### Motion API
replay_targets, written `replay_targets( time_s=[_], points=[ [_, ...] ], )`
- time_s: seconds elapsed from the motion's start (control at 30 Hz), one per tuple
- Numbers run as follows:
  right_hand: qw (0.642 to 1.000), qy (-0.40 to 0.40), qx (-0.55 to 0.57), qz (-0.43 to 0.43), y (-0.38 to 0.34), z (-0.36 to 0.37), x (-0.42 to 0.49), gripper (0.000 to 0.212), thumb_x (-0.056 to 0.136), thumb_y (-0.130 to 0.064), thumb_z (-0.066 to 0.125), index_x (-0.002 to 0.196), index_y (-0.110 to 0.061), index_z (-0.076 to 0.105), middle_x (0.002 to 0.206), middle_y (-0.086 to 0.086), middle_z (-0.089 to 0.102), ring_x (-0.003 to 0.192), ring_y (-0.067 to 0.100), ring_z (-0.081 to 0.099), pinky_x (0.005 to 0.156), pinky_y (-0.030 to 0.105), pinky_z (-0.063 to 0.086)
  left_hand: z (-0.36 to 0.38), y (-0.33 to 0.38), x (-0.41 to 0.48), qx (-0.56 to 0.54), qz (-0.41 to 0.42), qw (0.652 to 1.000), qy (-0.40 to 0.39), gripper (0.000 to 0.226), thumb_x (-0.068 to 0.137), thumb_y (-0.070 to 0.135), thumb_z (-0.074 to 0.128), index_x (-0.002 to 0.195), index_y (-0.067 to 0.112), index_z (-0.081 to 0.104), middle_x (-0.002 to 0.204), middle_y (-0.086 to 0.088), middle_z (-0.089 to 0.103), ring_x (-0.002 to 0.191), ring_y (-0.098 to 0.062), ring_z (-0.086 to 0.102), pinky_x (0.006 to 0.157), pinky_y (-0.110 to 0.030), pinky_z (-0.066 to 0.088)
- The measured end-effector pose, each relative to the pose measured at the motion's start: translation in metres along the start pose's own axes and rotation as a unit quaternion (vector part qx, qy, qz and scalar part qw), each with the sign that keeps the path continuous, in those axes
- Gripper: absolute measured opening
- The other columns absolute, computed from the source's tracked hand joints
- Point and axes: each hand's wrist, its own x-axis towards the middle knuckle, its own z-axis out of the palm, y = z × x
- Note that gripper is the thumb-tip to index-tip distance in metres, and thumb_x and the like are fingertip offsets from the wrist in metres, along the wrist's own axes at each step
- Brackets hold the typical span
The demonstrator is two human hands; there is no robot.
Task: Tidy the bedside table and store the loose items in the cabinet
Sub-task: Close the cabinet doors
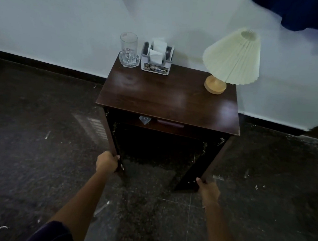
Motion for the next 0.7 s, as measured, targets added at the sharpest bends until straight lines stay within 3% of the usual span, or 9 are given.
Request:
replay_targets(
  time_s=[0.1,0.2,0.27,0.37,0.47,0.7],
  points=[
    [0.988,-0.084,0.121,0.034,-0.004,0.011,0.009,0.037,0.090,-0.019,0.057,0.111,0.011,0.058,0.115,0.030,0.061,0.108,0.043,0.059,0.094,0.051,0.048,0.017,0.013,0.006,-0.052,-0.022,0.998,-0.024,0.038,0.097,0.028,0.046,0.106,-0.006,0.060,0.098,-0.021,0.065,0.092,-0.034,0.063,0.070,-0.035,0.046],
    [0.974,-0.124,0.179,0.056,-0.008,0.022,0.018,0.038,0.092,-0.023,0.055,0.110,0.011,0.057,0.118,0.028,0.059,0.110,0.039,0.058,0.090,0.045,0.051,0.028,0.022,0.013,-0.112,-0.046,0.992,-0.036,0.041,0.097,0.030,0.046,0.108,-0.006,0.061,0.106,-0.024,0.067,0.098,-0.036,0.064,0.081,-0.037,0.052],
    [0.972,-0.141,0.182,0.047,-0.013,0.030,0.020,0.041,0.091,-0.029,0.055,0.107,0.010,0.059,0.117,0.028,0.059,0.106,0.036,0.058,0.090,0.043,0.051,0.033,0.028,0.020,-0.187,-0.067,0.978,-0.058,0.038,0.096,0.027,0.049,0.109,-0.007,0.059,0.110,-0.027,0.065,0.101,-0.038,0.064,0.089,-0.046,0.052],
    [0.975,-0.137,0.176,0.022,-0.021,0.043,0.024,0.046,0.091,-0.032,0.054,0.098,0.012,0.061,0.116,0.036,0.058,0.109,0.046,0.056,0.098,0.058,0.044,0.039,0.039,0.025,-0.264,-0.083,0.959,-0.054,0.034,0.093,0.021,0.055,0.110,-0.009,0.056,0.113,-0.029,0.063,0.103,-0.042,0.062,0.089,-0.055,0.051],
    [0.967,-0.156,0.199,0.017,-0.037,0.053,0.027,0.033,0.093,-0.027,0.052,0.092,0.004,0.062,0.121,0.034,0.056,0.115,0.047,0.052,0.102,0.058,0.039,0.044,0.054,0.023,-0.295,-0.085,0.951,-0.041,0.035,0.092,0.018,0.056,0.114,-0.010,0.056,0.111,-0.027,0.064,0.101,-0.041,0.063,0.089,-0.052,0.051],
    [0.955,-0.174,0.238,0.037,-0.083,0.073,0.038,0.040,0.096,-0.019,0.046,0.116,0.015,0.048,0.133,0.036,0.044,0.124,0.049,0.041,0.105,0.057,0.033,0.057,0.095,0.030,-0.384,-0.075,0.919,-0.055,0.035,0.095,0.015,0.050,0.123,-0.007,0.049,0.122,-0.029,0.056,0.109,-0.044,0.058,0.085,-0.052,0.052]
  ],
)
